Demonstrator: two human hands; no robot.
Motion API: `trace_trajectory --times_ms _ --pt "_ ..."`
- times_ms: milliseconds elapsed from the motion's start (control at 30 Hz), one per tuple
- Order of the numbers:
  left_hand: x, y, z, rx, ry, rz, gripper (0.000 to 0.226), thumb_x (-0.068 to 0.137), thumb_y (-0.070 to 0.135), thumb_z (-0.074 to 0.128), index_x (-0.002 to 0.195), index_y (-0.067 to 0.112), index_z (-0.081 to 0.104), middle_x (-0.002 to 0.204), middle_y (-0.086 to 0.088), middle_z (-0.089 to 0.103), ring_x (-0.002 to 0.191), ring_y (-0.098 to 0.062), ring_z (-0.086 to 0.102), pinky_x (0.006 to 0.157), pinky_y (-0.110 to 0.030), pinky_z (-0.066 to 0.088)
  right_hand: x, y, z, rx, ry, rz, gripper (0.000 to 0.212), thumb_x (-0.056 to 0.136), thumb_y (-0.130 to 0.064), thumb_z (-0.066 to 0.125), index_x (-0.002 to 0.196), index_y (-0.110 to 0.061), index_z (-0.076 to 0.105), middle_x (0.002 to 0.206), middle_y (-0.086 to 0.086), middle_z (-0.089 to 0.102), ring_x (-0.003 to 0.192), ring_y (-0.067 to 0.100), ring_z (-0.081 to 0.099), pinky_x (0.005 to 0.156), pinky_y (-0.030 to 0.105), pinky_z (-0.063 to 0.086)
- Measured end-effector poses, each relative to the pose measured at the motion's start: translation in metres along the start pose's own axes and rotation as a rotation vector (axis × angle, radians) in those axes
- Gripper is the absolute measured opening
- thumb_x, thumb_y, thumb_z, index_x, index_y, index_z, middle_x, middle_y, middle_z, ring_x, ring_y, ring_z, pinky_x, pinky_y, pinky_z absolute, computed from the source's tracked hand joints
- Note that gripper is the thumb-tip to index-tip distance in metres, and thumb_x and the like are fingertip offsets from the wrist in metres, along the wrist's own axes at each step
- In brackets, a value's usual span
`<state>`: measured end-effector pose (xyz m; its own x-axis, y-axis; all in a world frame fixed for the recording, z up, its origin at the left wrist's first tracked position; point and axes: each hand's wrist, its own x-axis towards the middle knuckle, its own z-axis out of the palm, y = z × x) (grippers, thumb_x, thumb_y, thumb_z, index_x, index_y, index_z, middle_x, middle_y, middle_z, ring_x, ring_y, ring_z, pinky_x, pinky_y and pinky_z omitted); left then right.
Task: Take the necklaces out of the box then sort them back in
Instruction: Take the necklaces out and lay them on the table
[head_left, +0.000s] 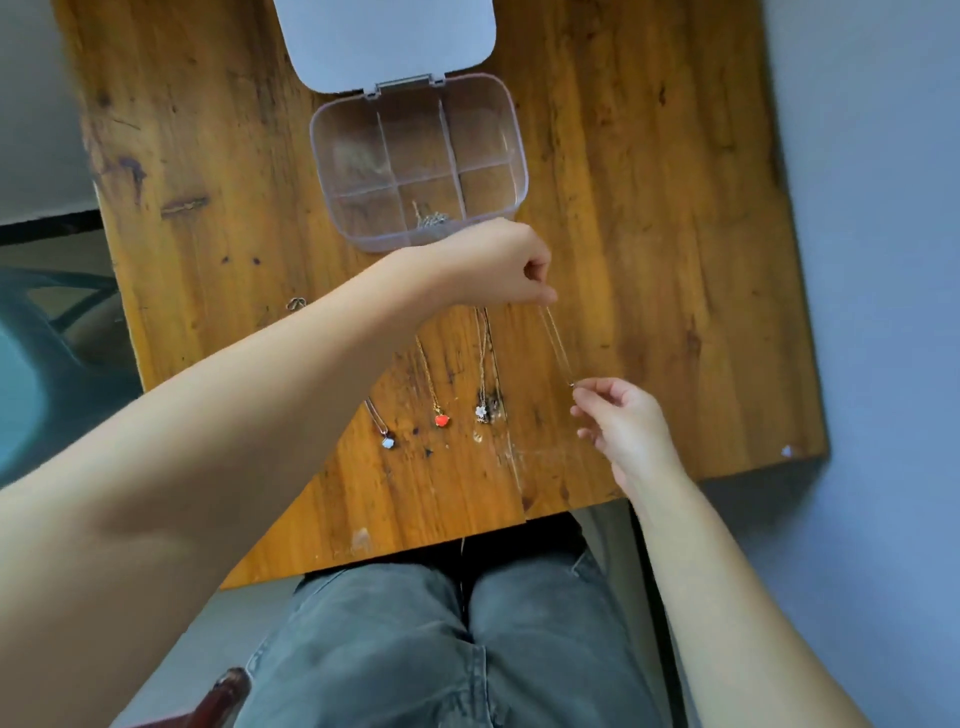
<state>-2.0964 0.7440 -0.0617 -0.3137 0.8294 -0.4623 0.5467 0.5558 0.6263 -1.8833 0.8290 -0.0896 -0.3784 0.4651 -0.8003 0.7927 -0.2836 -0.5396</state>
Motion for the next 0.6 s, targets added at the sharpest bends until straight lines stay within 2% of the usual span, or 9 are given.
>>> trace_trajectory --times_ms 100,233,333,400,500,600 --pt "0.022 0.009 0.013 0.060 -0.007 -0.007 0.029 0.087 0.033 0.062 0.069 0.011 0.053 0.063 0.008 0.044 0.059 -0.012 0.043 0.049 -0.024 0.032 -0.001 0.013 0.008 -0.067 0.058 0.003 0.007 0.090 -0.021 0.063 0.085 -0.026 0.064 0.082 -0.001 0.066 0.071 0.014 0.062 0.058 0.024 0.050" --pt "0.037 0.014 0.035 0.081 0.098 -0.080 0.024 0.089 0.031 0.059 0.076 0.012 0.053 0.081 0.000 0.051 0.074 -0.018 0.049 0.056 -0.027 0.035 0.001 0.016 0.017 -0.343 0.142 -0.193 0.008 0.090 -0.028 0.061 0.083 -0.025 0.059 0.078 -0.010 0.064 0.067 0.005 0.061 0.052 0.016 0.041" --pt "0.036 0.016 0.044 0.101 0.194 -0.088 0.018 0.089 0.029 0.059 0.082 0.012 0.054 0.095 -0.006 0.054 0.086 -0.019 0.047 0.063 -0.030 0.036 0.003 0.015 0.017 -0.546 0.139 -0.286 0.009 0.091 -0.028 0.060 0.086 -0.022 0.054 0.068 -0.014 0.054 0.059 0.005 0.055 0.047 0.019 0.036" --pt "0.030 0.015 0.044 0.067 0.249 -0.070 0.016 0.090 0.026 0.058 0.090 0.010 0.058 0.101 -0.008 0.055 0.091 -0.020 0.048 0.066 -0.031 0.040 0.004 0.011 0.013 -0.620 0.111 -0.288 0.010 0.091 -0.029 0.059 0.090 -0.021 0.053 0.068 -0.013 0.053 0.060 0.009 0.056 0.047 0.021 0.037" --pt "0.006 0.007 0.040 -0.012 0.392 -0.069 0.016 0.091 0.020 0.054 0.102 0.010 0.059 0.107 -0.010 0.055 0.092 -0.023 0.053 0.071 -0.035 0.049 0.002 -0.011 0.010 -0.616 0.072 -0.323 0.019 0.092 -0.033 0.057 0.104 -0.019 0.054 0.074 -0.008 0.060 0.066 0.010 0.059 0.051 0.020 0.041" --pt "-0.027 -0.014 0.033 -0.026 0.623 -0.110 0.015 0.090 0.016 0.054 0.102 0.009 0.059 0.100 -0.010 0.057 0.089 -0.026 0.055 0.069 -0.037 0.049 0.002 -0.058 0.023 -0.573 0.039 -0.490 0.020 0.094 -0.027 0.054 0.111 -0.017 0.057 0.072 -0.009 0.059 0.065 0.007 0.058 0.054 0.018 0.041"
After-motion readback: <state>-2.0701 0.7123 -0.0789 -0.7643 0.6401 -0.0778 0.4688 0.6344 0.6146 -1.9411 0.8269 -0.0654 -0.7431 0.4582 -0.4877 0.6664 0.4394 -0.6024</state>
